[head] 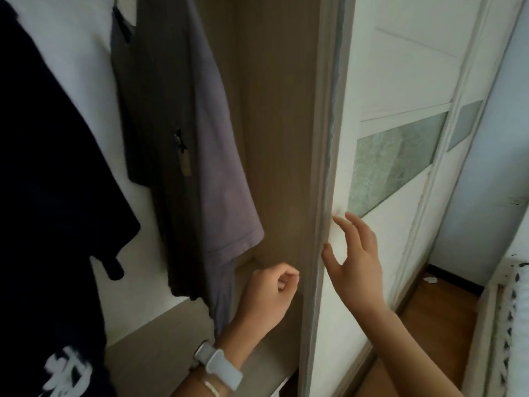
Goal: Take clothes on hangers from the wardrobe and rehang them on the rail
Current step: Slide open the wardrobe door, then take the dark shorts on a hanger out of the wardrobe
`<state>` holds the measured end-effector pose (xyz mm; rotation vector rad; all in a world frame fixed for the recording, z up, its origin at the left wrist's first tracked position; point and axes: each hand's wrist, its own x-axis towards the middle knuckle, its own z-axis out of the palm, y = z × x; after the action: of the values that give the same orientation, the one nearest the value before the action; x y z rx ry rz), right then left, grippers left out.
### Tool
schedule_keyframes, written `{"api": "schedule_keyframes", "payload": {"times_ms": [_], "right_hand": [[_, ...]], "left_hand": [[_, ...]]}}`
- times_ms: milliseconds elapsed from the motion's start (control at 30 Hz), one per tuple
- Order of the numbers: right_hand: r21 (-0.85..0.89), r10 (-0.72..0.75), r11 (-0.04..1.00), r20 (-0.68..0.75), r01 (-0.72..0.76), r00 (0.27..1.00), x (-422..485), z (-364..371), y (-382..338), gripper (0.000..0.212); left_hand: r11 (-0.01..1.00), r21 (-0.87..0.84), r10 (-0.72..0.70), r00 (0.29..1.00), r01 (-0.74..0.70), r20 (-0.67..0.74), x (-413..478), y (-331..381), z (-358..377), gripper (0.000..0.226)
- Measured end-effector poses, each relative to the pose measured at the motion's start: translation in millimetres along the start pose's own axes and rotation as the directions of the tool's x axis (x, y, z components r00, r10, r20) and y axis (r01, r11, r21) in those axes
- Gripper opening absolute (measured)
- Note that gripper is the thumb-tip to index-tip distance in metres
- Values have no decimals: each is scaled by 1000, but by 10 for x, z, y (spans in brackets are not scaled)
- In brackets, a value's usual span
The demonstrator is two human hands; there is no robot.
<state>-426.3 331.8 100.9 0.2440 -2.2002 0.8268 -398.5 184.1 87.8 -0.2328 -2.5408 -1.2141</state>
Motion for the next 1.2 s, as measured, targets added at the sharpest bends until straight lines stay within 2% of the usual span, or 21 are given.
{"api": "schedule_keyframes", "payload": {"times_ms": [33,100,200,267,300,433,533,667,733,800,867,933,1033,1200], "right_hand": [[38,-38,998,-36,39,999,-20,20,-95,40],[142,-112,983,-15,113,994,8,52,-305,29],[314,-172,938,59,146,983,196,34,-654,28],[399,-229,897,50,190,972,371,1,-881,24],[421,-292,870,18,258,956,468,-27,-1010,24],[443,-563,682,-190,582,804,753,-126,-1616,22],[545,-636,524,-261,654,727,786,-125,-2121,20],[815,-616,414,-77,405,784,843,-32,-2777,18],[883,-563,364,-45,297,825,944,11,-3115,12],[951,-491,273,7,147,871,1113,11,-3446,20],[973,-447,230,95,12,890,1320,-8,-3744,19],[959,-431,281,154,-29,889,1499,-6,-3989,14],[933,-413,338,265,-124,872,1690,22,-4291,24],[863,-422,443,439,-241,793,1921,92,-4638,44]], "left_hand": [[1000,-6,-9,999,9,-32,-50,-6,-122,14],[1000,-11,-30,994,29,-108,-118,9,-404,10],[1000,10,-13,965,16,-263,-192,87,-931,23],[998,60,8,931,15,-366,-250,214,-1321,27],[996,88,29,906,9,-422,-282,304,-1518,26],[976,213,169,792,-50,-587,-424,735,-2204,19],[930,365,280,711,-35,-645,-545,996,-2557,11],[797,597,441,585,93,-681,-702,1197,-3011,27],[732,660,494,537,167,-684,-767,1260,-3247,25],[699,669,487,516,254,-705,-762,1300,-3520,19],[667,659,443,526,347,-726,-692,1321,-3831,25],[724,581,341,539,372,-770,-586,1360,-4104,33],[856,384,142,556,346,-819,-414,1403,-4345,41],[961,27,-147,594,274,-791,-178,1389,-4662,33]]}}
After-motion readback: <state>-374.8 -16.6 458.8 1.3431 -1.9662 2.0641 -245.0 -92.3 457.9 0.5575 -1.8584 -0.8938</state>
